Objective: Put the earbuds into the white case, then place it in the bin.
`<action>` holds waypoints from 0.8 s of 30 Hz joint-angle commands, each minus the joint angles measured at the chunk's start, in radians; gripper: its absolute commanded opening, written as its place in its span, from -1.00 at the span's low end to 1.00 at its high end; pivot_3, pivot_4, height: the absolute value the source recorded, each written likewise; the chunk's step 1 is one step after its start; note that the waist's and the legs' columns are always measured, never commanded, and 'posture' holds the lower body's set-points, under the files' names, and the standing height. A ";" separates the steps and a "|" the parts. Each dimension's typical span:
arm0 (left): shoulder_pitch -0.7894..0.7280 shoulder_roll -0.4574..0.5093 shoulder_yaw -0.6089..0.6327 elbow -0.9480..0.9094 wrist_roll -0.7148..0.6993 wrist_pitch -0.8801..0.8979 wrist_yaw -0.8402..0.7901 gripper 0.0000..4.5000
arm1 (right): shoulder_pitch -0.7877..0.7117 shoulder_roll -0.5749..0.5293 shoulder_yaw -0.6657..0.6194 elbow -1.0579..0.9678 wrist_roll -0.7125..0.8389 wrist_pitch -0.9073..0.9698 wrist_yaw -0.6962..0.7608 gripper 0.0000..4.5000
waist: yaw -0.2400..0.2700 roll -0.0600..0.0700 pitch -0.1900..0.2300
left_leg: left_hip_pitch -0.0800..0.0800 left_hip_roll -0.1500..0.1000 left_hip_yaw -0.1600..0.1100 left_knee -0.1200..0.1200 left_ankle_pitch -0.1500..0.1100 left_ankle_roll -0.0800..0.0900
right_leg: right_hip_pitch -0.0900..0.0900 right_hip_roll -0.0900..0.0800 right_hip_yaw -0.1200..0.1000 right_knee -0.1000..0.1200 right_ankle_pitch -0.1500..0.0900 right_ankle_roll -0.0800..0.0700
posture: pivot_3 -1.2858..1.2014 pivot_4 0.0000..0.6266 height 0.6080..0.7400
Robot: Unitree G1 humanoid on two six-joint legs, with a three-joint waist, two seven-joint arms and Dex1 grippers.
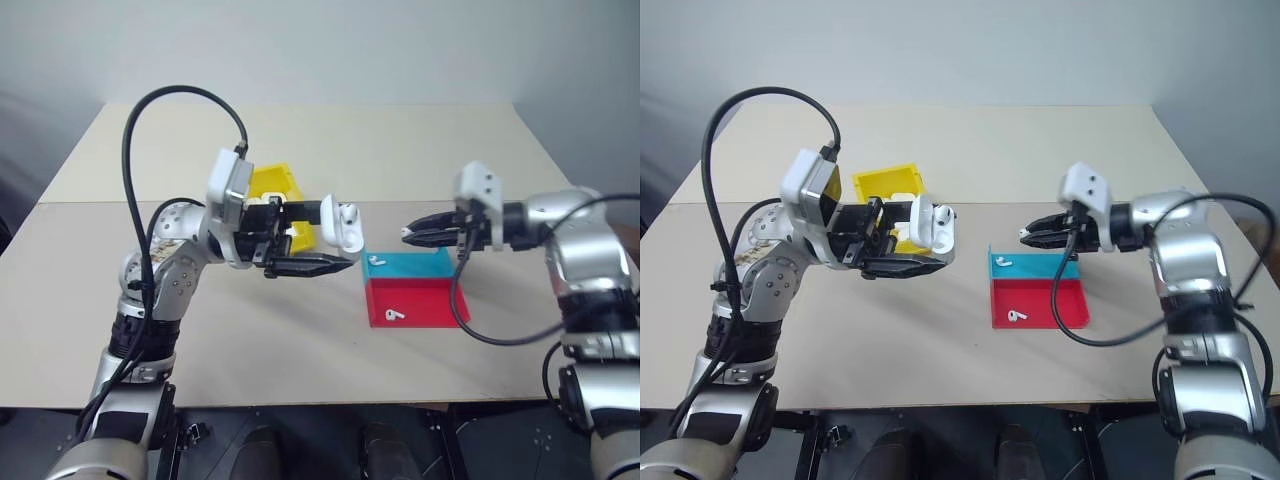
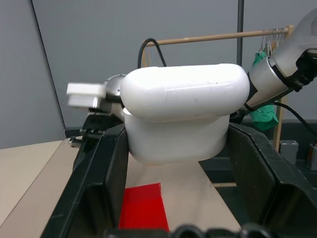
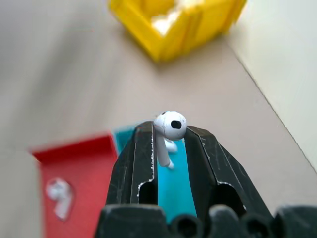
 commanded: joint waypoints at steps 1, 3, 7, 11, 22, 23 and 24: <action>-0.023 -0.010 0.005 -0.049 -0.032 0.018 0.017 0.21 | 0.065 0.042 -0.227 -0.256 0.296 0.223 -0.129 -0.72 | 0.002 0.000 0.000 | 0.000 0.000 0.000 0.000 0.000 0.000 | 0.000 0.000 0.000 0.000 0.000 0.000 | 0.03 -0.52 1.00; -0.020 -0.004 -0.006 -0.072 -0.030 0.043 0.037 0.21 | 0.107 0.095 -0.321 -0.354 0.477 0.313 -0.222 -0.72 | 0.002 0.000 0.000 | 0.000 0.000 -0.001 0.000 -0.001 0.002 | 0.001 0.000 0.000 0.000 0.000 0.000 | 0.03 -0.52 1.00; -0.005 0.001 -0.009 -0.117 -0.048 0.088 0.060 0.21 | 0.194 0.189 -0.396 -0.530 0.771 0.357 -0.411 -0.72 | 0.000 0.000 0.000 | 0.001 0.000 -0.001 -0.001 -0.002 0.003 | 0.001 0.000 0.000 0.000 0.000 0.000 | 0.03 -0.52 1.00; -0.014 -0.020 -0.016 -0.113 -0.044 0.106 0.086 0.21 | 0.244 0.226 -0.341 -0.662 0.892 0.319 -0.567 -0.72 | -0.002 0.000 0.000 | 0.001 0.000 -0.001 0.000 -0.002 0.003 | 0.001 0.000 0.000 0.000 0.000 0.000 | 0.03 -0.52 1.00; -0.031 -0.037 -0.026 -0.091 -0.031 0.105 0.082 0.21 | 0.278 0.183 -0.199 -0.742 0.948 0.211 -0.699 -0.72 | -0.003 0.000 0.000 | 0.001 0.000 -0.002 0.000 -0.002 0.003 | 0.001 0.000 0.000 0.000 0.000 0.000 | 0.03 -0.52 1.00; -0.032 -0.038 -0.026 -0.090 -0.030 0.104 0.083 0.21 | 0.279 0.174 -0.191 -0.743 0.948 0.205 -0.700 -0.72 | -0.003 0.000 0.000 | 0.001 0.000 -0.002 0.000 -0.002 0.003 | 0.001 0.000 0.000 -0.001 0.000 0.000 | 0.03 -0.52 1.00; -0.032 -0.038 -0.026 -0.090 -0.029 0.104 0.083 0.21 | 0.281 0.165 -0.184 -0.742 0.949 0.199 -0.701 -0.72 | -0.003 0.000 0.000 | 0.001 0.000 -0.002 0.000 -0.002 0.004 | 0.001 0.000 0.000 -0.001 0.000 0.000 | 0.03 -0.52 1.00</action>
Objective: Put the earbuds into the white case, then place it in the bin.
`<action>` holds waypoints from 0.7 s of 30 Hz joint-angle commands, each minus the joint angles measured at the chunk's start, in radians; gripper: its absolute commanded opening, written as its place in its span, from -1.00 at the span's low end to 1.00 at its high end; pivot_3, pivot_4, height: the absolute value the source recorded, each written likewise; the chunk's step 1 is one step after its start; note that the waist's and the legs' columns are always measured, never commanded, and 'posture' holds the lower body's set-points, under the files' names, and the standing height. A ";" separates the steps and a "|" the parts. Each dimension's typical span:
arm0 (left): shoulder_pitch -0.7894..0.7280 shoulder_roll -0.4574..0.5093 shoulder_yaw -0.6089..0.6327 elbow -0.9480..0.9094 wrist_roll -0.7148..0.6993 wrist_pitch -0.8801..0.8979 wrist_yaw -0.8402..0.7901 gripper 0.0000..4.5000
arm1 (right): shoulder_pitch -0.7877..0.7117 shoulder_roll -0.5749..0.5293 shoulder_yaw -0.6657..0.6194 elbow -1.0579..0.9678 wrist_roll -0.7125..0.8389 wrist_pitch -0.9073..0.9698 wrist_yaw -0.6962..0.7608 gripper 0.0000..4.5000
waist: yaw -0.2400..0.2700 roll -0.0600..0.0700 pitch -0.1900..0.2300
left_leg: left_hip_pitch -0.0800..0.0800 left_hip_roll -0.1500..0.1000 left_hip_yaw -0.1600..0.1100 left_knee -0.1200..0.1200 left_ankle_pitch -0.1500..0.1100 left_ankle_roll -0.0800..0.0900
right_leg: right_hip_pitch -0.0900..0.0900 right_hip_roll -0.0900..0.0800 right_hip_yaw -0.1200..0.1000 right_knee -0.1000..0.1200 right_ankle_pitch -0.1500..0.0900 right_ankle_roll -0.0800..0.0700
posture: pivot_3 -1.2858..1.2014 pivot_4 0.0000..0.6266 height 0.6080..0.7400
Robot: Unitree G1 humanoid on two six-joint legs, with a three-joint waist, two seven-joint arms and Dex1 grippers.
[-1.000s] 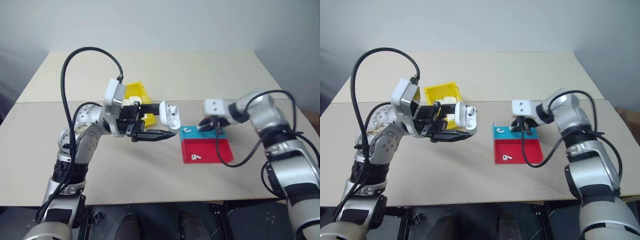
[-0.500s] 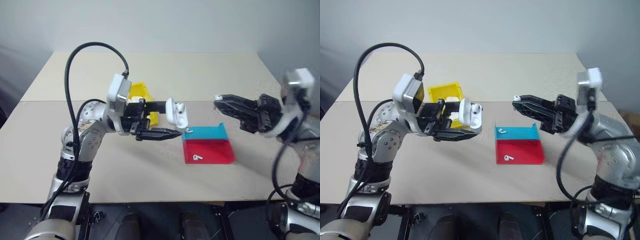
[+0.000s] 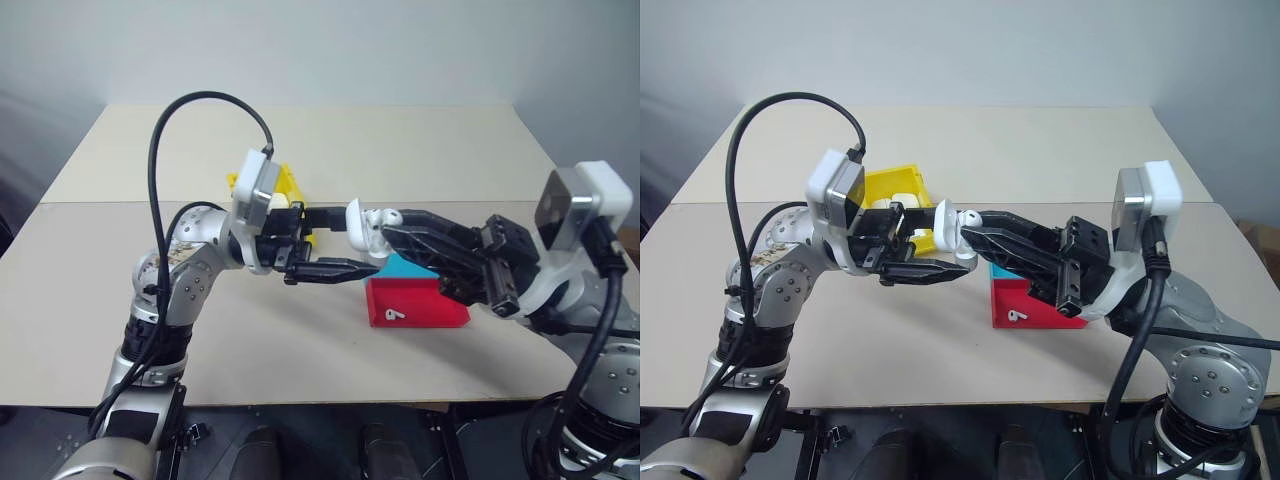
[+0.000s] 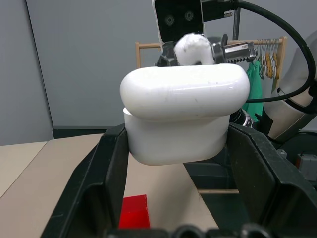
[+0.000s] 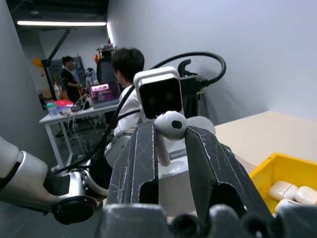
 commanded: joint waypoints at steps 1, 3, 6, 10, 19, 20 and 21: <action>-0.025 -0.001 0.005 -0.013 -0.014 -0.006 -0.004 0.21 | 0.002 -0.030 0.015 -0.030 0.023 -0.048 -0.009 -0.72 | 0.000 0.000 0.000 | 0.000 0.000 0.000 0.000 0.000 0.000 | 0.000 0.000 0.000 0.000 0.000 0.000 | 0.03 -0.52 1.00; -0.024 0.000 0.007 -0.015 -0.015 -0.006 -0.003 0.21 | 0.003 -0.044 0.029 -0.030 0.022 -0.056 -0.013 -0.72 | 0.000 0.000 0.000 | 0.000 0.000 0.000 0.000 0.000 0.000 | 0.000 0.000 0.000 0.000 0.000 0.000 | 0.03 -0.52 1.00; -0.023 -0.001 0.008 -0.013 -0.013 -0.012 -0.003 0.21 | 0.008 -0.076 0.053 -0.020 0.005 -0.062 0.003 -0.72 | 0.000 0.000 0.000 | 0.000 0.000 0.000 0.000 0.000 0.000 | 0.000 0.000 0.000 0.000 0.000 0.000 | 0.03 -0.52 1.00; -0.019 0.001 0.012 -0.019 -0.013 -0.011 0.000 0.21 | 0.019 -0.110 0.064 -0.016 0.006 -0.080 0.009 -0.24 | 0.000 0.000 0.000 | 0.000 0.000 0.000 0.000 0.000 0.000 | 0.000 0.000 0.000 -0.001 0.000 0.000 | 0.03 -0.52 1.00; -0.018 0.007 0.013 -0.014 -0.013 -0.015 0.003 0.21 | 0.045 -0.171 0.036 -0.011 0.024 -0.119 0.029 0.75 | 0.001 0.000 0.000 | 0.000 0.000 0.000 0.000 0.000 0.000 | 0.000 0.000 0.000 -0.001 0.000 0.000 | 0.03 -0.52 1.00; -0.018 0.008 0.013 -0.013 -0.012 -0.016 0.001 0.21 | 0.055 -0.183 0.018 -0.012 0.033 -0.122 0.034 0.75 | 0.001 0.000 0.000 | 0.000 0.000 0.000 0.000 0.000 0.000 | 0.000 0.000 0.000 -0.001 0.000 0.000 | 0.03 -0.52 1.00; -0.018 0.009 0.014 -0.010 -0.011 -0.017 -0.001 0.21 | 0.068 -0.197 -0.004 -0.013 0.042 -0.126 0.042 0.75 | 0.001 0.000 0.000 | 0.000 0.000 0.000 0.000 0.000 0.000 | 0.000 0.000 0.000 -0.001 0.000 0.000 | 0.03 -0.52 1.00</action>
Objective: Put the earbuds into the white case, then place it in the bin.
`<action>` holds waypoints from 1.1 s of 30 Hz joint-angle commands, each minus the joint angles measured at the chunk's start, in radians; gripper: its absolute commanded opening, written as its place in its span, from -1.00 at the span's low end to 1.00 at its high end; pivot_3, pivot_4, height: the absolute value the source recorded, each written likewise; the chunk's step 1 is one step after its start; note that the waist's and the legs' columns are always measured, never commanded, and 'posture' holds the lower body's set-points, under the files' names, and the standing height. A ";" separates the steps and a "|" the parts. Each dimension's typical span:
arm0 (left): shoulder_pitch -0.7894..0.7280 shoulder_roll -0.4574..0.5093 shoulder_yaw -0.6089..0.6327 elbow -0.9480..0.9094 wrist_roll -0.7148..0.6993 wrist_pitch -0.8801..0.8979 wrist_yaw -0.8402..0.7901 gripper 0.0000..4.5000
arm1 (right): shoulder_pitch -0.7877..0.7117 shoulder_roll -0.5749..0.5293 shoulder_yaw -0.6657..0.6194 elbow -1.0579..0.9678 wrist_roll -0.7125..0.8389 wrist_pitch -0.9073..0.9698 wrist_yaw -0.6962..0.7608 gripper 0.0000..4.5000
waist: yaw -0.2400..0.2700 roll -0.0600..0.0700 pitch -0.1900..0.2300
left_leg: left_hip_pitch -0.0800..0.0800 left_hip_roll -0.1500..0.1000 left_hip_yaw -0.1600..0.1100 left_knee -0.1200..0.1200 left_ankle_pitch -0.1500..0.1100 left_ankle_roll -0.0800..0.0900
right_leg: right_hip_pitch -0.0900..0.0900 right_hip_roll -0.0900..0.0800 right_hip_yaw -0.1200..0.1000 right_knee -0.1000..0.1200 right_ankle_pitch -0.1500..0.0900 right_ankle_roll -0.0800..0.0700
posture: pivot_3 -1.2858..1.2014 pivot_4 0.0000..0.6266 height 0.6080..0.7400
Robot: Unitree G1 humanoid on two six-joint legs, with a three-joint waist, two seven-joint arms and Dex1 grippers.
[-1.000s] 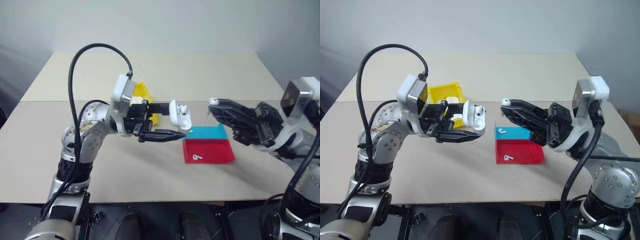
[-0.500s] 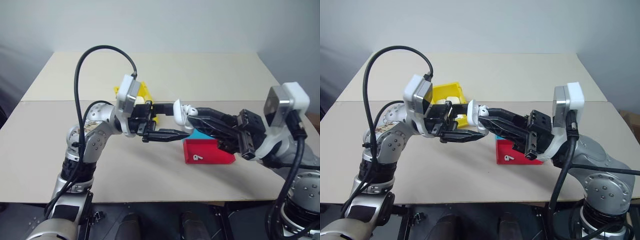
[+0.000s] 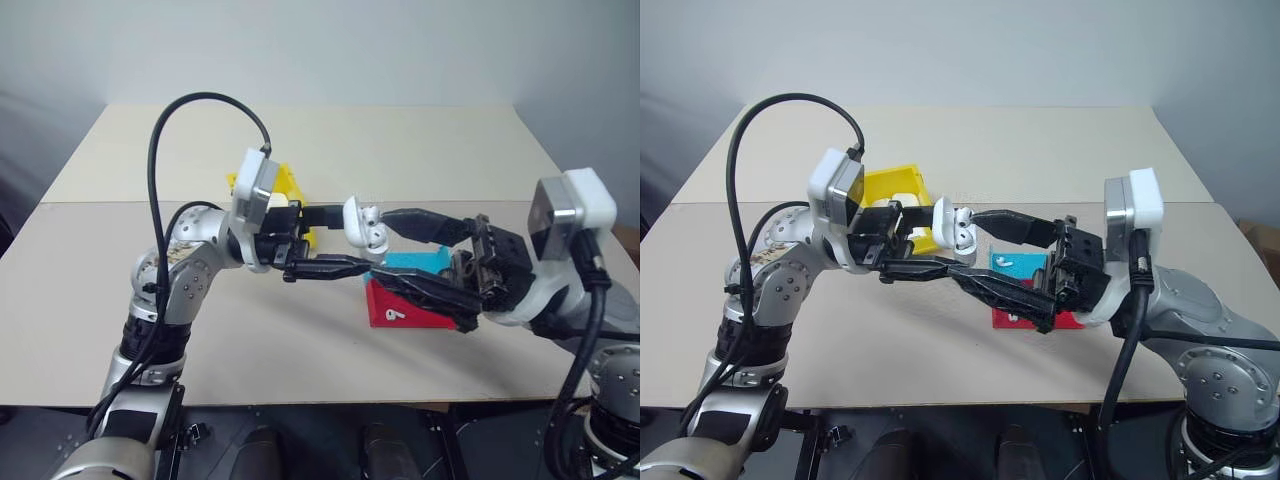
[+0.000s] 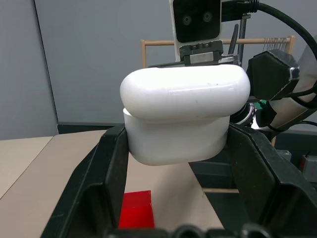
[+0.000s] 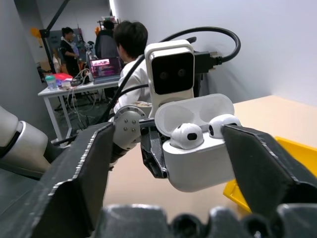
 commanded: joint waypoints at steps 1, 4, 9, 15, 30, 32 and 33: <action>-0.019 0.002 0.015 -0.024 -0.014 -0.018 -0.008 0.21 | 0.037 -0.050 -0.076 -0.015 0.049 -0.030 0.022 0.75 | 0.001 0.000 0.000 | 0.000 0.000 0.000 0.000 0.000 0.000 | 0.000 0.000 0.000 0.000 0.000 0.000 | 0.03 -0.52 1.00; -0.022 0.002 0.014 -0.014 -0.008 -0.023 -0.011 0.21 | 0.070 -0.094 -0.142 -0.005 0.091 -0.044 0.066 0.75 | 0.004 0.000 0.000 | 0.000 0.000 0.000 0.000 0.000 0.000 | 0.000 0.000 0.000 0.000 0.000 0.000 | 0.03 -0.52 1.00; -0.032 -0.003 0.005 0.005 -0.001 -0.027 -0.020 0.21 | -0.026 -0.190 -0.137 0.072 0.034 -0.048 0.124 0.22 | 0.002 0.000 0.000 | 0.001 0.000 0.001 0.001 0.000 0.000 | 0.000 0.000 0.001 -0.002 0.000 0.000 | 0.03 -0.52 1.00; -0.071 -0.024 -0.017 0.078 0.015 -0.027 -0.040 0.21 | -0.316 -0.284 0.033 0.287 -0.158 -0.080 0.342 -0.75 | -0.002 0.000 0.000 | 0.004 0.000 0.001 0.001 0.000 0.001 | 0.001 0.000 0.002 -0.001 0.000 0.000 | 0.03 -0.52 1.00; -0.085 -0.058 -0.040 0.131 0.073 -0.066 -0.045 0.21 | -0.915 -0.127 0.549 0.671 -0.748 -0.366 0.856 -0.98 | 0.002 0.001 0.000 | -0.003 0.000 0.001 0.001 0.000 0.002 | -0.003 0.000 0.000 0.000 0.000 0.000 | 0.03 -0.52 1.00; -0.074 -0.058 -0.039 0.120 0.080 -0.070 -0.034 0.21 | -0.908 -0.118 0.559 0.683 -0.778 -0.407 0.899 -0.98 | 0.003 0.001 0.000 | -0.003 0.000 0.002 0.001 0.000 0.002 | -0.003 0.000 0.000 0.001 0.000 0.000 | 0.03 -0.52 1.00; -0.068 -0.057 -0.037 0.114 0.080 -0.071 -0.032 0.21 | -0.899 -0.125 0.556 0.676 -0.786 -0.416 0.915 -0.98 | 0.003 0.001 0.000 | -0.003 0.000 0.002 0.001 0.000 0.002 | -0.003 0.000 0.000 0.001 0.000 0.000 | 0.03 -0.52 1.00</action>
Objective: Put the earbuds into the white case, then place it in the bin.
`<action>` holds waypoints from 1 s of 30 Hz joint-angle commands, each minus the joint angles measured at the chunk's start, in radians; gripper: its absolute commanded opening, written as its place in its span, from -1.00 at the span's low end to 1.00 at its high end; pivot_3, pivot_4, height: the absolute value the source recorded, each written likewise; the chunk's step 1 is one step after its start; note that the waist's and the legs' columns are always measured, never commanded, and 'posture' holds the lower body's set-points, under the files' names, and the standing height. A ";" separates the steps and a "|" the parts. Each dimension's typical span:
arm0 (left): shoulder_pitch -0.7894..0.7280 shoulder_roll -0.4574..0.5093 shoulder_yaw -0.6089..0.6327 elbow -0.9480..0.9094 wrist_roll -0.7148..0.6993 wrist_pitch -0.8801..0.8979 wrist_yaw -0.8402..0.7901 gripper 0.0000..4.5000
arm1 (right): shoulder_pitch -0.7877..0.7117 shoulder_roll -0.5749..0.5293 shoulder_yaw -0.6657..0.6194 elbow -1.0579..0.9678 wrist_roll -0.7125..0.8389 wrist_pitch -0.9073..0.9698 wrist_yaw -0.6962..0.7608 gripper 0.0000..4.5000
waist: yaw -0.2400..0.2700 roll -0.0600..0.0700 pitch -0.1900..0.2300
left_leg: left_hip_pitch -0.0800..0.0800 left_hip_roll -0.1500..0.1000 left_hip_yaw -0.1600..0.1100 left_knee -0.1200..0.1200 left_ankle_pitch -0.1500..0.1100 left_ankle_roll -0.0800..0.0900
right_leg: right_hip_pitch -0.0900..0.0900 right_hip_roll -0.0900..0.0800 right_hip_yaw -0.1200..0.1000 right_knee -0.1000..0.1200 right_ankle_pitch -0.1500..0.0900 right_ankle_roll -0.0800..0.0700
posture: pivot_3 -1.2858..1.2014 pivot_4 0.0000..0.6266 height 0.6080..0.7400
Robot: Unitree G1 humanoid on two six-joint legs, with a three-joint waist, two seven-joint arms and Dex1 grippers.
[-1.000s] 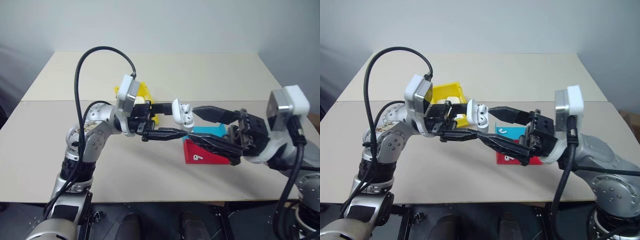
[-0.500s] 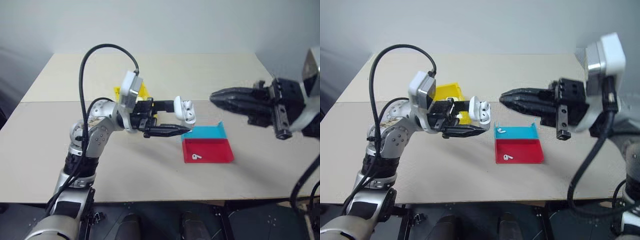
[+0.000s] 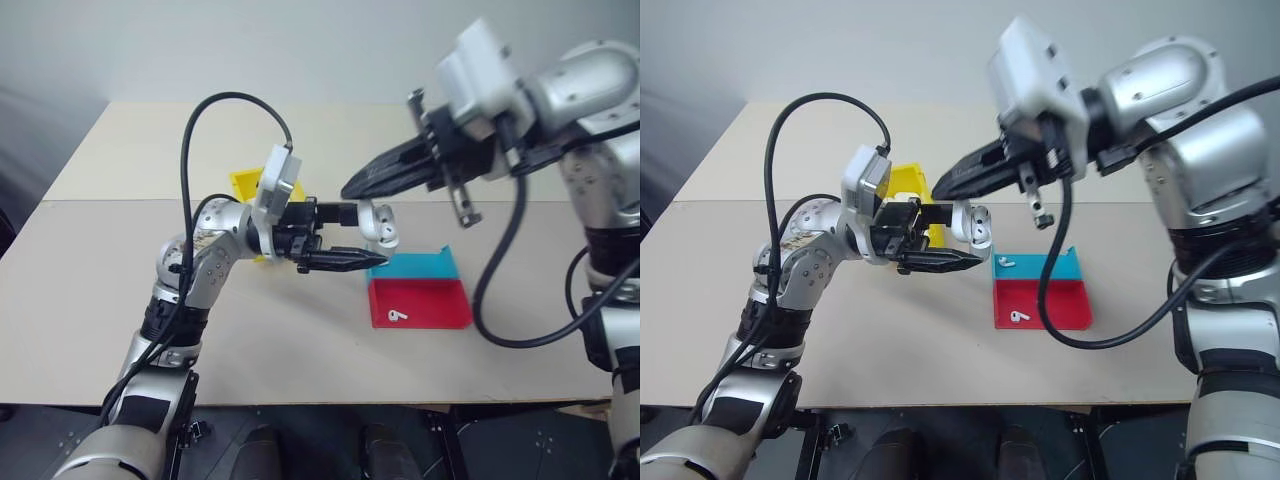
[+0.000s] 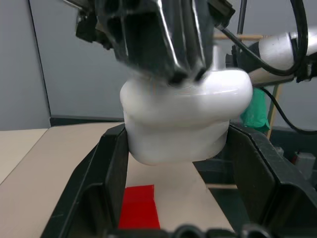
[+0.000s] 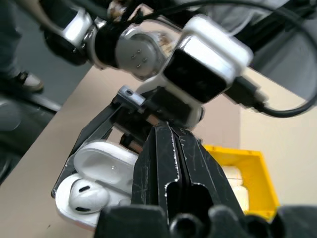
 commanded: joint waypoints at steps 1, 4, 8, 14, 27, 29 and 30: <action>0.001 -0.005 0.023 -0.049 -0.003 -0.028 0.016 0.21 | 0.005 -0.027 -0.015 -0.019 -0.044 -0.065 0.084 -0.98 | 0.000 0.000 0.000 | 0.000 0.000 0.000 0.000 0.000 0.000 | 0.000 0.000 0.000 0.000 0.000 0.000 | 0.03 -0.52 1.00; 0.006 -0.004 0.028 -0.056 -0.002 -0.030 0.022 0.21 | 0.026 -0.053 -0.042 -0.034 -0.045 -0.074 0.115 -0.98 | 0.000 0.000 0.000 | 0.000 0.000 0.000 0.000 0.000 0.000 | 0.000 0.000 0.000 0.000 0.000 0.000 | 0.03 -0.52 1.00; 0.012 0.004 0.036 -0.066 -0.005 -0.029 0.026 0.21 | 0.065 -0.126 -0.099 -0.081 -0.008 -0.051 0.136 -0.98 | 0.000 0.000 0.000 | 0.000 0.000 0.000 0.000 0.000 0.000 | 0.000 0.000 0.000 0.000 0.000 0.000 | 0.03 -0.52 1.00; 0.009 0.005 0.044 -0.067 -0.007 -0.028 0.028 0.21 | 0.136 -0.177 -0.142 -0.153 0.012 -0.029 0.105 -0.98 | -0.005 0.000 0.000 | 0.001 0.000 0.000 0.000 0.000 0.000 | 0.000 0.000 0.000 0.000 0.000 0.000 | 0.03 -0.52 1.00; 0.094 0.088 0.096 -0.134 0.172 -0.034 0.310 0.21 | 0.581 -0.088 -0.524 -0.437 0.247 0.400 -0.543 -0.98 | 0.009 0.000 0.000 | 0.004 0.000 0.000 0.000 0.000 0.000 | 0.002 0.000 0.001 0.000 0.000 0.000 | 0.03 -0.52 1.00; 0.100 0.072 0.108 -0.117 0.250 0.008 0.476 0.21 | 0.642 -0.046 -0.531 -0.499 0.260 0.454 -0.659 -0.98 | 0.010 0.000 0.000 | 0.003 0.000 0.001 0.000 0.000 0.000 | 0.001 0.000 0.001 0.000 0.000 0.000 | 0.03 -0.52 1.00; 0.097 0.061 0.118 -0.103 0.280 0.035 0.555 0.21 | 0.664 -0.031 -0.535 -0.528 0.275 0.488 -0.709 -0.98 | 0.012 0.000 0.000 | 0.003 0.000 0.000 0.001 0.000 0.000 | 0.001 0.000 0.001 0.000 0.000 0.000 | 0.03 -0.52 1.00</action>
